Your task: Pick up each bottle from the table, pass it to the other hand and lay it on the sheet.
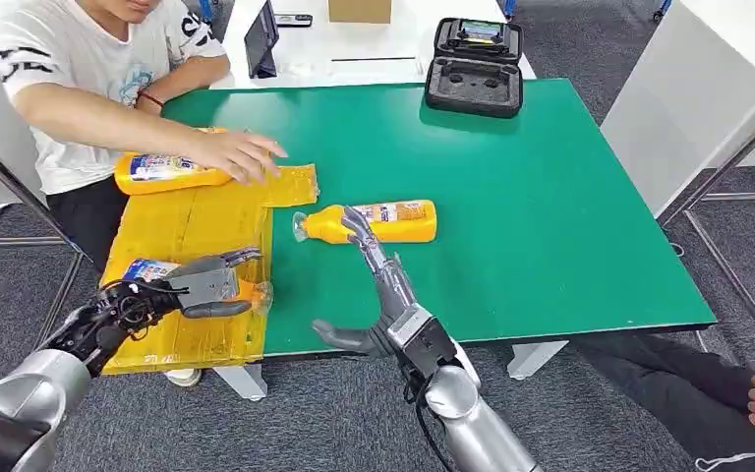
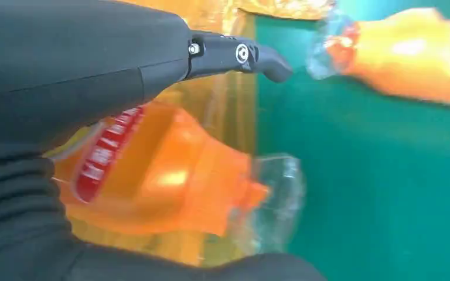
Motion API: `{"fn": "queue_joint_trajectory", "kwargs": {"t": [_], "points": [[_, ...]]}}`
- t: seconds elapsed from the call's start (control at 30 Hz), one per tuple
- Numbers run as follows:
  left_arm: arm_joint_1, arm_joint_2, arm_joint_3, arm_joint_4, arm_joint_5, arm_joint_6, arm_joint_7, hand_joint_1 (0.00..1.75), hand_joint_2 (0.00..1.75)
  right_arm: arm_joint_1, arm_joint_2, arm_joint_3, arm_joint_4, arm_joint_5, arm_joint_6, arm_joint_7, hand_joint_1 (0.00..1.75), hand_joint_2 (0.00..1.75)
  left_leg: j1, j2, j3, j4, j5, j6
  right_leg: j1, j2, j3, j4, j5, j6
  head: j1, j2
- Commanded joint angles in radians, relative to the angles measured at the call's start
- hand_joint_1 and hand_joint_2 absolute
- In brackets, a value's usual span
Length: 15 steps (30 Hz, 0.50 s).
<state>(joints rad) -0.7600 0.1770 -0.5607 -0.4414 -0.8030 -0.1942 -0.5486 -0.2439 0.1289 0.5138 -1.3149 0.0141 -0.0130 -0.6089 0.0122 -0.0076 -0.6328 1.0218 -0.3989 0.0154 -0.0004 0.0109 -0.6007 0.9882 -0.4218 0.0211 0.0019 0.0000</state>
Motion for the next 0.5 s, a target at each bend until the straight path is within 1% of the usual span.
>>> {"fn": "queue_joint_trajectory", "kwargs": {"t": [0.03,0.1,0.17,0.27,0.3,0.33,0.37,0.4,0.43,0.47,0.5], "points": [[0.062,-0.06,0.116,0.013,0.097,-0.003,-0.046,0.0,0.0,0.0,-0.028,0.0,0.011,0.004,-0.014,0.009,0.0,1.75,-0.001,0.001,0.004,-0.002,-0.001,0.0,-0.001,0.0,0.003,-0.002,0.0,0.001,0.0,0.0],[0.066,-0.064,0.129,0.004,0.114,0.022,-0.052,0.0,0.0,0.004,-0.03,0.002,0.007,0.005,-0.017,0.009,0.0,1.75,-0.001,0.001,0.001,-0.001,-0.001,0.0,-0.001,0.0,0.001,-0.001,0.0,0.0,0.0,0.0],[0.076,-0.085,0.168,-0.01,0.155,0.108,-0.046,0.0,0.0,0.023,-0.031,-0.001,-0.003,0.006,-0.028,0.007,0.0,1.75,-0.001,0.001,0.002,-0.002,0.0,0.0,-0.001,-0.001,0.001,-0.001,0.0,0.0,0.0,0.0],[0.073,-0.093,0.165,-0.011,0.158,0.128,-0.048,0.0,0.0,0.026,-0.032,0.001,-0.004,0.008,-0.029,0.006,0.0,1.75,-0.001,-0.001,0.001,-0.001,0.0,0.0,-0.001,-0.002,0.001,-0.001,-0.001,0.001,0.0,0.0],[0.079,-0.111,0.2,-0.024,0.197,0.272,-0.064,0.0,0.0,0.026,-0.031,0.002,-0.006,0.006,-0.032,0.005,0.0,1.75,-0.001,-0.001,0.002,-0.002,-0.001,0.0,-0.001,-0.002,0.001,-0.002,-0.001,0.001,0.0,0.0],[0.078,-0.127,0.233,-0.029,0.231,0.322,-0.066,0.0,0.0,0.026,-0.03,0.004,-0.005,0.006,-0.034,0.004,0.0,1.75,-0.001,0.0,0.001,-0.001,-0.001,0.0,0.0,-0.002,0.0,-0.001,-0.001,0.001,0.0,0.0],[0.081,-0.15,0.266,-0.05,0.268,0.481,-0.116,0.0,0.0,0.016,-0.028,0.014,0.001,0.007,-0.047,-0.002,0.0,1.75,-0.001,-0.001,-0.001,-0.001,0.0,0.0,-0.001,-0.002,-0.001,-0.001,-0.001,0.001,0.0,0.0],[0.082,-0.167,0.293,-0.074,0.282,0.602,-0.15,0.0,0.0,0.006,-0.023,0.019,0.007,0.006,-0.047,-0.001,0.0,1.75,-0.001,-0.002,0.0,-0.001,0.0,0.0,-0.001,-0.003,0.0,-0.001,-0.001,0.001,0.0,0.0],[0.101,-0.17,0.289,-0.148,0.328,0.701,-0.15,0.0,0.0,-0.006,-0.02,0.03,0.017,0.0,-0.053,-0.001,0.0,1.75,-0.001,-0.001,-0.002,0.0,-0.001,0.0,0.0,-0.003,-0.002,0.0,-0.001,0.001,-0.001,0.0],[0.109,-0.171,0.289,-0.178,0.354,0.73,-0.15,0.0,0.0,-0.011,-0.019,0.033,0.022,-0.004,-0.054,0.0,0.0,1.75,0.0,-0.001,-0.004,0.0,0.0,0.0,0.0,-0.002,-0.004,0.0,-0.001,0.001,0.0,0.0],[0.142,-0.155,0.283,-0.308,0.316,0.892,-0.15,0.0,0.0,-0.024,-0.018,0.047,0.039,-0.01,-0.057,0.0,0.0,1.75,0.0,-0.001,-0.004,0.0,-0.001,0.001,0.0,-0.003,-0.004,0.0,-0.001,0.001,0.0,0.0]]}}
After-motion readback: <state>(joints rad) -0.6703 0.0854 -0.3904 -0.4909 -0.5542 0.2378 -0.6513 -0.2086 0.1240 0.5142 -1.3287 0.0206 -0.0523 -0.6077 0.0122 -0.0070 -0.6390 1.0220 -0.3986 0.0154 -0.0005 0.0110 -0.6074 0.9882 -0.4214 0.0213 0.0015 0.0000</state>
